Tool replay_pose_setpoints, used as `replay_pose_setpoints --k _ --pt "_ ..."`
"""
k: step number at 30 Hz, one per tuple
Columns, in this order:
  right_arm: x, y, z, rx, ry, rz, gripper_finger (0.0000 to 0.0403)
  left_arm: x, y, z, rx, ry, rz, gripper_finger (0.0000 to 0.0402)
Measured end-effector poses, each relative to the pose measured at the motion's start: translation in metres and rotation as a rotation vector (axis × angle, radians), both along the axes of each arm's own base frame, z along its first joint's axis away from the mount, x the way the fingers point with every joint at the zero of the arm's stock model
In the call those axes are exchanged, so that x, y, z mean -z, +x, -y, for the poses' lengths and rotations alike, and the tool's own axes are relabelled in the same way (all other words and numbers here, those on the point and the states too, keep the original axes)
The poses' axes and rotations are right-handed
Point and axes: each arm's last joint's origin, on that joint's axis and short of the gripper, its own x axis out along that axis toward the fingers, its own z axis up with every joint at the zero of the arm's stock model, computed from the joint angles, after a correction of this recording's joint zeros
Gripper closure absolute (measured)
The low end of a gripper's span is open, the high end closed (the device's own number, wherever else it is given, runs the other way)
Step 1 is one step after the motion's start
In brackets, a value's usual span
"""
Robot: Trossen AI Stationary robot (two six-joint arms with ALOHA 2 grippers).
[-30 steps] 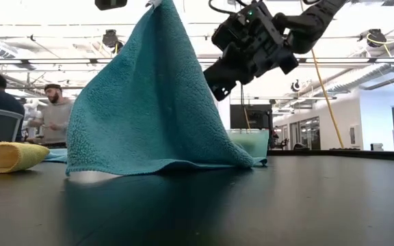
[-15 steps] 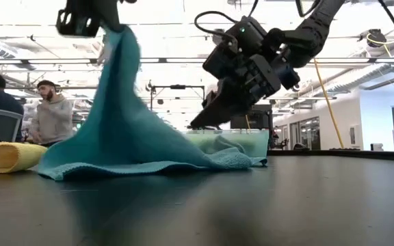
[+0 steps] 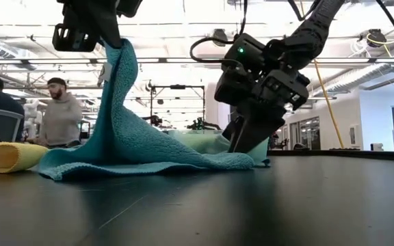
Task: Fold microfiber towels
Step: Fold the bottom blue microfiber towel
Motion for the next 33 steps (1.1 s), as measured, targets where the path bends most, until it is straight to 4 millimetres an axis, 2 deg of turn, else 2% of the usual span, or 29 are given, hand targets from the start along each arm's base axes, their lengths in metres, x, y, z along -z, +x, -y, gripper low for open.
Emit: replay_pose_setpoints --k 4,13,19,29,33 --pt "-0.001 0.001 -0.002 0.016 0.02 -0.003 0.0274 0.0 0.001 -0.003 -0.014 0.005 0.002 0.0399" --pt "-0.004 0.002 -0.001 0.028 0.213 -0.039 0.0274 0.0 0.002 -0.005 0.01 0.06 0.018 0.0397" --pt "-0.005 0.002 -0.002 0.027 0.209 -0.032 0.0274 0.0 0.002 -0.005 0.001 0.073 0.022 0.0398" --pt "0.022 0.018 -0.012 0.086 0.23 0.001 0.0275 -0.001 0.002 -0.005 0.017 0.081 0.032 0.0398" --pt "0.02 0.019 -0.006 0.1 0.234 0.012 0.0275 -0.002 0.004 -0.005 0.031 0.088 0.058 0.0397"
